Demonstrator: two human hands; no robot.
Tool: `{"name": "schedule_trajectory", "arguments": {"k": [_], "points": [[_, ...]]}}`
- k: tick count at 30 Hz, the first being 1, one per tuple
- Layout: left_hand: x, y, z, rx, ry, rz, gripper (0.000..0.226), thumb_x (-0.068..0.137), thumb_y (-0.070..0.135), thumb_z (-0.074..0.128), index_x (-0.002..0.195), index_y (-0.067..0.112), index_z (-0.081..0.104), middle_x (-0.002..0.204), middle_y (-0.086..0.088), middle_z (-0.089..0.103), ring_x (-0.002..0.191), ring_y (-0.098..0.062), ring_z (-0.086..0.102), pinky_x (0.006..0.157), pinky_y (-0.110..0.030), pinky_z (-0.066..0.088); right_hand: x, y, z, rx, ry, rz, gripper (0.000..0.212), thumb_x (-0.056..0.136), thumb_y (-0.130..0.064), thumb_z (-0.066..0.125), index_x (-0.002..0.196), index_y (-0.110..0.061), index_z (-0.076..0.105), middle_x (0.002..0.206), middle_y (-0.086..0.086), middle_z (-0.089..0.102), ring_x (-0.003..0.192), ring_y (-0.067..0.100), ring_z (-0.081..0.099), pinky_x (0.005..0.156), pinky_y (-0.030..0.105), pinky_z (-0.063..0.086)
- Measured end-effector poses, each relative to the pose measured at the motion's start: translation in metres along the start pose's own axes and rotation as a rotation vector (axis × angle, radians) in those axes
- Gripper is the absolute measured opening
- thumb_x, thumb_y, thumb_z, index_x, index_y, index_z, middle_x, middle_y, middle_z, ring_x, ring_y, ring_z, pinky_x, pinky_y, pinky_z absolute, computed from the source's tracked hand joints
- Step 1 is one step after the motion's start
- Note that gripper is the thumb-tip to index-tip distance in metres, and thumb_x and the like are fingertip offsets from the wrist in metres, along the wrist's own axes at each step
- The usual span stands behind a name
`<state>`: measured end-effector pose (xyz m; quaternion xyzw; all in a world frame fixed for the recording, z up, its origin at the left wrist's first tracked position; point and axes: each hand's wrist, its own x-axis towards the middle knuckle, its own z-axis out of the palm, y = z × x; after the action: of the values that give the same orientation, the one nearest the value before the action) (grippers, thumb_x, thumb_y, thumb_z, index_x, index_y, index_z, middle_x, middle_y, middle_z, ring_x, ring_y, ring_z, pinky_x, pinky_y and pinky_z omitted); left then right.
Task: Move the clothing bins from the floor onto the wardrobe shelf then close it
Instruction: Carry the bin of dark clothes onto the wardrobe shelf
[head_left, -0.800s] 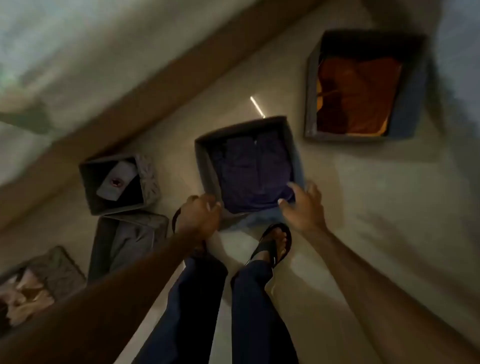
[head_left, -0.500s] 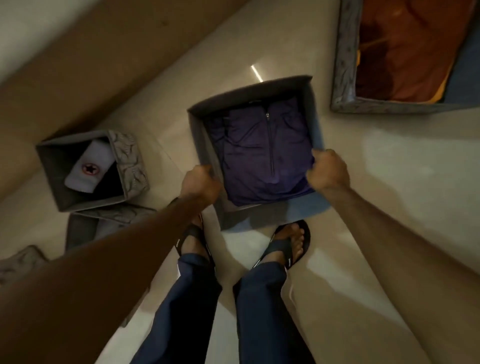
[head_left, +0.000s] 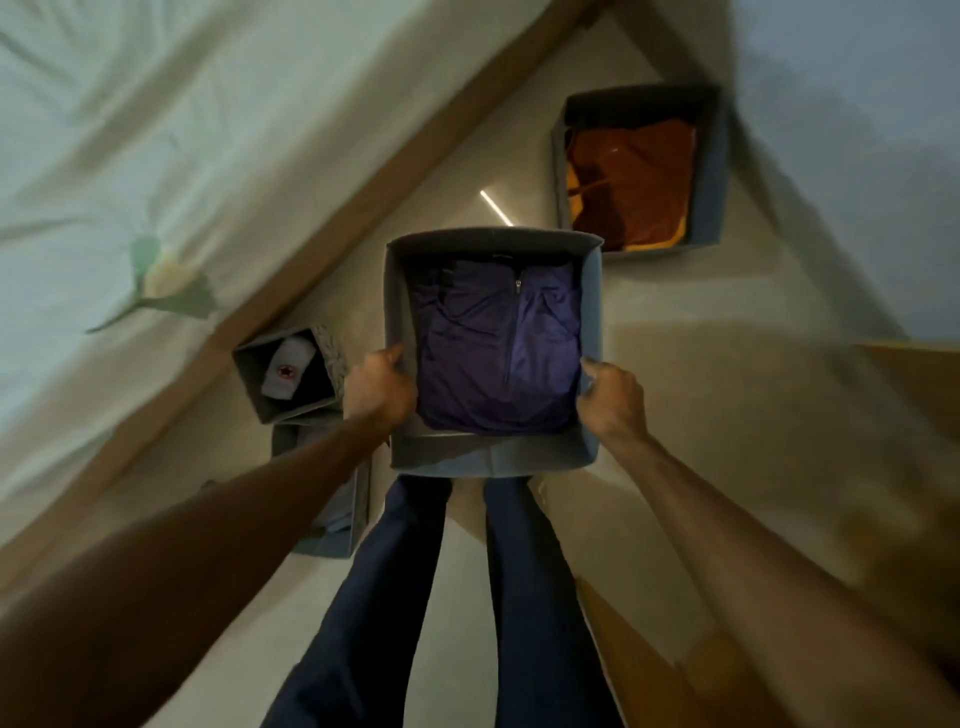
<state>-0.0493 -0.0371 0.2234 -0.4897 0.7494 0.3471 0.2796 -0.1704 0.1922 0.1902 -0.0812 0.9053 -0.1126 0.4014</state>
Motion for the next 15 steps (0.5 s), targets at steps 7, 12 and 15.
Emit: {"name": "schedule_trajectory", "arguments": {"k": [7, 12, 15], "points": [[-0.142, 0.045, -0.115, 0.161, 0.039, 0.292, 0.072, 0.077, 0.001, 0.056, 0.145, 0.02, 0.042, 0.125, -0.021, 0.063, 0.109, -0.035, 0.063, 0.086, -0.035, 0.05, -0.172, -0.021, -0.12, 0.208, 0.185, 0.094, 0.053, 0.087, 0.001, 0.044, 0.137, -0.014, 0.05, 0.13, 0.016, 0.061, 0.115, 0.037, 0.058, 0.098, 0.039, 0.048], [-0.222, 0.081, -0.145, 0.177, 0.067, 0.46, 0.073, 0.079, 0.001, 0.055, 0.146, 0.023, 0.039, 0.124, -0.02, 0.065, 0.103, -0.034, 0.066, 0.085, -0.036, 0.052, -0.253, -0.018, -0.163, 0.329, 0.329, 0.155, 0.051, 0.09, 0.002, 0.043, 0.137, -0.014, 0.05, 0.132, 0.013, 0.06, 0.116, 0.035, 0.058, 0.097, 0.034, 0.046], [-0.262, 0.111, -0.143, 0.176, 0.069, 0.53, 0.072, 0.081, 0.002, 0.054, 0.148, 0.023, 0.036, 0.126, -0.018, 0.063, 0.1, -0.031, 0.066, 0.088, -0.037, 0.052, -0.284, 0.0, -0.18, 0.401, 0.393, 0.194, 0.051, 0.09, 0.002, 0.043, 0.138, -0.013, 0.05, 0.134, 0.013, 0.058, 0.116, 0.034, 0.058, 0.096, 0.033, 0.047]]}}
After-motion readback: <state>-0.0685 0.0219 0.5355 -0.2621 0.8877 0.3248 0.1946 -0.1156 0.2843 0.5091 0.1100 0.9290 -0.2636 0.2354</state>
